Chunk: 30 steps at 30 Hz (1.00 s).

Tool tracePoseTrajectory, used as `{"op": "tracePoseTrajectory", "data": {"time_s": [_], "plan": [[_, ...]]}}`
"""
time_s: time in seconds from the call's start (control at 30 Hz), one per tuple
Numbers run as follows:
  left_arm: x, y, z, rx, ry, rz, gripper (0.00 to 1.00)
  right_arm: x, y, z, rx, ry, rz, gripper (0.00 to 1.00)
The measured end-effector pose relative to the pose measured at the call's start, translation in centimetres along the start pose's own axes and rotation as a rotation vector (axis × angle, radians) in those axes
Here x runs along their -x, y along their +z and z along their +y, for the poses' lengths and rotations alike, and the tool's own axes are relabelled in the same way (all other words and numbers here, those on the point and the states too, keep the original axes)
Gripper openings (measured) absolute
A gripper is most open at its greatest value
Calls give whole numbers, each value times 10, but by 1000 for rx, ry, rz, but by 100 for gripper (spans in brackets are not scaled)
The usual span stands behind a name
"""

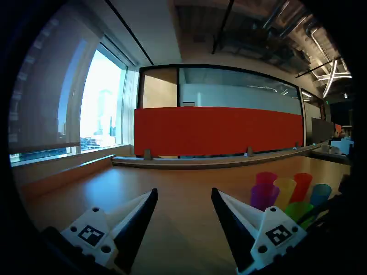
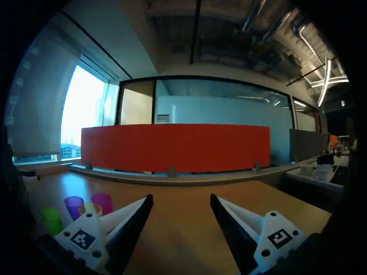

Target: Pour water

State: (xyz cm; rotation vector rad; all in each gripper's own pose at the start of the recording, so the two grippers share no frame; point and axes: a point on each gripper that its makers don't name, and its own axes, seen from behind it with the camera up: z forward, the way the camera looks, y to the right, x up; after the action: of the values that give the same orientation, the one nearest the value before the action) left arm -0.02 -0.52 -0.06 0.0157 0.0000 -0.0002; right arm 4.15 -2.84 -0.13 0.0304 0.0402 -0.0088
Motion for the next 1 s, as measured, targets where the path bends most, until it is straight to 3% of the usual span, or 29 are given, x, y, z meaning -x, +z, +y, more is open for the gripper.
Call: {"op": "tracePoseTrajectory", "data": {"time_s": [0.3,1.0], "plan": [[0,0,0,0,0,0,86,16,0,8,20,-39,-8,98],[0,0,0,0,0,0,86,42,2,21,33,-10,-40,98]]}}
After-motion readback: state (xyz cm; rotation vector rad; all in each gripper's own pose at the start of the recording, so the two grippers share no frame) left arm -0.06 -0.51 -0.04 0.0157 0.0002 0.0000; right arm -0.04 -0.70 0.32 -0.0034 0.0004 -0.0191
